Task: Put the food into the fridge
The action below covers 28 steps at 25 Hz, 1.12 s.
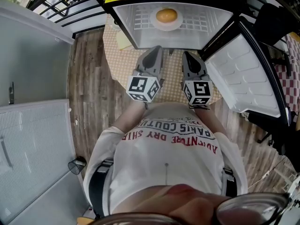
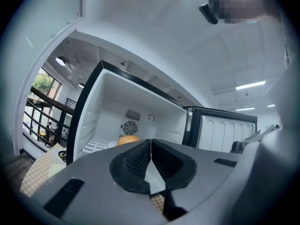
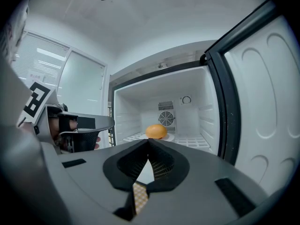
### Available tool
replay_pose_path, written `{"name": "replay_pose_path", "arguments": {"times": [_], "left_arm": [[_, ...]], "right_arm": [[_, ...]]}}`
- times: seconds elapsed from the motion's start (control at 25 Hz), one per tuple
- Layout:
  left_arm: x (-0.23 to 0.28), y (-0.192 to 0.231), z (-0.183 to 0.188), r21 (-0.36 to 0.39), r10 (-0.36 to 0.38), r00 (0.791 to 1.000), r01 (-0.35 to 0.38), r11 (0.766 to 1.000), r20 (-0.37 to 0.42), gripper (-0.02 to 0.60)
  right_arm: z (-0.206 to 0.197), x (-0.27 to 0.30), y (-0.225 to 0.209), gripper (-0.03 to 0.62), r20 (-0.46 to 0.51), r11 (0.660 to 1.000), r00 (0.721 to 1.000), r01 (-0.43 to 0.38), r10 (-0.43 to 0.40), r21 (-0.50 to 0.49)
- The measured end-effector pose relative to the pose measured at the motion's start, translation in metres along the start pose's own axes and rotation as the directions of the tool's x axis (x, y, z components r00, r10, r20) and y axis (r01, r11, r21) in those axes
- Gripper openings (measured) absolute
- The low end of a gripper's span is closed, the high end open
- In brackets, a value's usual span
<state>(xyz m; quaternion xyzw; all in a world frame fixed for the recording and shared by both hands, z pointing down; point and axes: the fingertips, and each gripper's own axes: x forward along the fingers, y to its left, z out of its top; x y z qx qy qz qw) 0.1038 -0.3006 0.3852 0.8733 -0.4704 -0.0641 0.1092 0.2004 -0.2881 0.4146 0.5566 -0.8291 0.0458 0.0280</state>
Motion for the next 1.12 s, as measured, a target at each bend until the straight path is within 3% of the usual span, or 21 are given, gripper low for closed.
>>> {"name": "replay_pose_path", "arguments": {"times": [1.12], "left_arm": [[0.001,0.002,-0.002,0.021,-0.008,1.0,0.008,1.0,0.002,0.028]], "right_arm": [[0.008,0.005,0.006,0.021,0.011,0.999,1.0,-0.016,0.016,-0.034]]}}
